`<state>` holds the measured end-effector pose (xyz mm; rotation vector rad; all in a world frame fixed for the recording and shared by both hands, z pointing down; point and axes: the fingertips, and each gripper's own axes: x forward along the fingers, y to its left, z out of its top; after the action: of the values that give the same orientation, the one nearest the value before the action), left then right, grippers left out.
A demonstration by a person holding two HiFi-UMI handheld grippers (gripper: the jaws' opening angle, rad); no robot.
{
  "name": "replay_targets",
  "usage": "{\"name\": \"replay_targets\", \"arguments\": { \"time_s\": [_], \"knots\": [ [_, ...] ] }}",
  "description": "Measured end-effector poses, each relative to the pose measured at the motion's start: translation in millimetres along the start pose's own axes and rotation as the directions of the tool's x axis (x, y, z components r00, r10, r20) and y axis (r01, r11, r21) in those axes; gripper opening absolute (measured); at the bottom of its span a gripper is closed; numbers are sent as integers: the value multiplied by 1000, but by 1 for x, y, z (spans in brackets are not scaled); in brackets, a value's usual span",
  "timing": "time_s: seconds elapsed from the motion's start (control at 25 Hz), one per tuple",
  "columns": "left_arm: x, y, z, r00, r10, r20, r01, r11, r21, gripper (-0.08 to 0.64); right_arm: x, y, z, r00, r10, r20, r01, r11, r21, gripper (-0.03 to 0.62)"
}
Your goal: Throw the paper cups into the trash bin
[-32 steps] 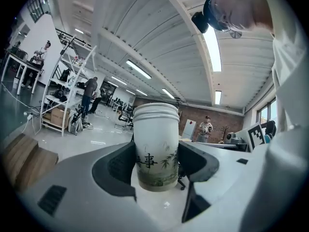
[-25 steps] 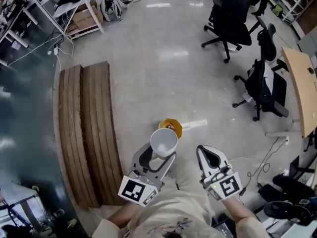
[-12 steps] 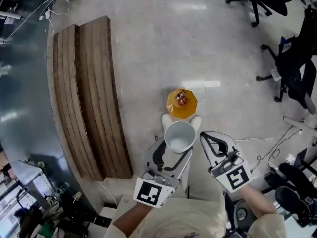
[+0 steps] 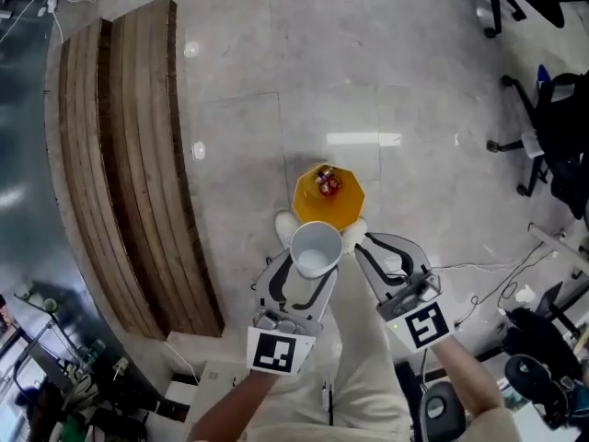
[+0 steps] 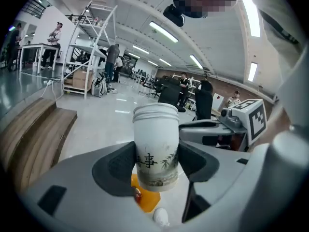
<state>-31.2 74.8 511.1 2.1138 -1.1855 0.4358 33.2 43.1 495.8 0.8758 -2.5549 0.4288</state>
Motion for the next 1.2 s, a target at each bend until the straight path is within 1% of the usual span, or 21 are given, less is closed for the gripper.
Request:
{"name": "replay_targets", "arguments": {
  "time_s": [0.08, 0.16, 0.24, 0.32, 0.4, 0.48, 0.52, 0.6, 0.68, 0.76, 0.88, 1.0, 1.08, 1.2],
  "knots": [
    [22, 14, -26, 1000, 1, -26, -1, 1000, 16, 279, 18, -8, -22, 1000, -24, 1, 24, 1000, -12, 64],
    [44, 23, -50, 999, 3, -39, 0, 998, 64, 279, 32, -15, -46, 999, -42, -8, 42, 998, -49, 66],
    [65, 30, -69, 999, 7, -37, -5, 997, 76, 279, 45, -24, -79, 996, -74, -53, 69, 993, -92, 66],
    [81, 37, -90, 999, 10, -48, -7, 998, 59, 279, 55, -32, -117, 987, -102, -121, 90, 990, -106, 67],
    [95, 44, -111, 998, 13, -66, -9, 998, 55, 279, 63, -39, -152, 976, -104, -193, 88, 992, -90, 70],
    [109, 51, -134, 996, 17, -93, -10, 997, 80, 279, 72, -45, -183, 962, -110, -249, 91, 992, -86, 80],
    [118, 55, -145, 994, 20, -110, -10, 996, 92, 279, 76, -49, -195, 958, -118, -260, 99, 991, -87, 80],
    [135, 63, -169, 989, 30, -146, -19, 997, 80, 279, 83, -53, -213, 954, -128, -270, 112, 991, -76, 80],
    [149, 70, -189, 982, 49, -184, -37, 997, 66, 279, 91, -52, -227, 952, -121, -281, 111, 993, -49, 80],
    [161, 77, -208, 972, 65, -225, -49, 996, 74, 279, 100, -48, -242, 949, -111, -294, 107, 994, -32, 81],
    [180, 83, -241, 947, 78, -313, -46, 993, 107, 279, 112, -44, -266, 945, -112, -307, 114, 993, -13, 81],
    [197, 88, -270, 908, 85, -411, -28, 989, 143, 279, 119, -45, -295, 937, -127, -325, 141, 990, 19, 84],
    [209, 94, -285, 879, 97, -466, -27, 987, 155, 279, 122, -50, -318, 923, -148, -354, 173, 984, 39, 86],
    [224, 107, -303, 840, 118, -530, -55, 990, 133, 279, 123, -59, -347, 899, -179, -400, 237, 966, 101, 98]
  ]
}}
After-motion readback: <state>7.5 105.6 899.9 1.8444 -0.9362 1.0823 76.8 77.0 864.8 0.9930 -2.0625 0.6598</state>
